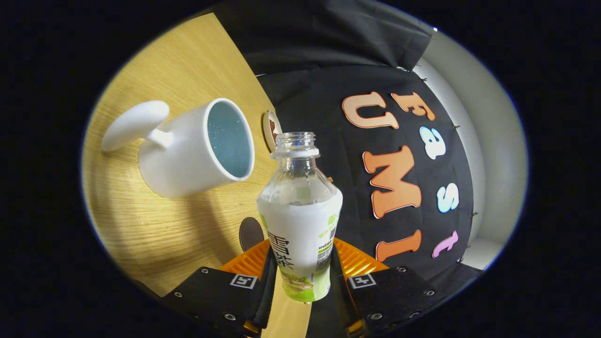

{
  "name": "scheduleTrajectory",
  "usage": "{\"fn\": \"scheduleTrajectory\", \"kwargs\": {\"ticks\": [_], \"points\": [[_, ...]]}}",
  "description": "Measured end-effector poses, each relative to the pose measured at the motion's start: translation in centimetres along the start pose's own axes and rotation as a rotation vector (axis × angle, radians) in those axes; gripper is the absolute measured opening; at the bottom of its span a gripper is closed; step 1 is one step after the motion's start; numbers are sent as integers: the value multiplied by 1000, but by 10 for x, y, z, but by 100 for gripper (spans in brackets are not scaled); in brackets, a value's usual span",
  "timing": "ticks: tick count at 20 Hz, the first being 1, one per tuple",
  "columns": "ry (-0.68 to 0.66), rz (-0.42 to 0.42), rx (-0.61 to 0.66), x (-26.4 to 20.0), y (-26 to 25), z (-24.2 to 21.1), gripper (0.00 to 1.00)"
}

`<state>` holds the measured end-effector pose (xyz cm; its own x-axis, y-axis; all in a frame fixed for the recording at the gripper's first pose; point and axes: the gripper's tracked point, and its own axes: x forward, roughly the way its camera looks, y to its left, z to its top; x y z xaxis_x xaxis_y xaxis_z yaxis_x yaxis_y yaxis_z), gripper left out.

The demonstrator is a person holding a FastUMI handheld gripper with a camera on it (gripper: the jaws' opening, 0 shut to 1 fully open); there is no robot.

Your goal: Take the bottle from table, then pour the juice into the cup, finally place the bottle on the coaster

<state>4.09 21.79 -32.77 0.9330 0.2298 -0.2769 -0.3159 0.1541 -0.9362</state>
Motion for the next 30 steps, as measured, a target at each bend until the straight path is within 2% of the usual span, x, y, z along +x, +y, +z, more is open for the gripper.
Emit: {"fn": "scheduleTrajectory", "kwargs": {"ticks": [11, 19, 30], "points": [[-17, -30, -205, 5, -2, -5, 56], [-34, -58, -281, 7, -11, -3, 56], [-41, -75, -306, 5, -13, -3, 56]]}}
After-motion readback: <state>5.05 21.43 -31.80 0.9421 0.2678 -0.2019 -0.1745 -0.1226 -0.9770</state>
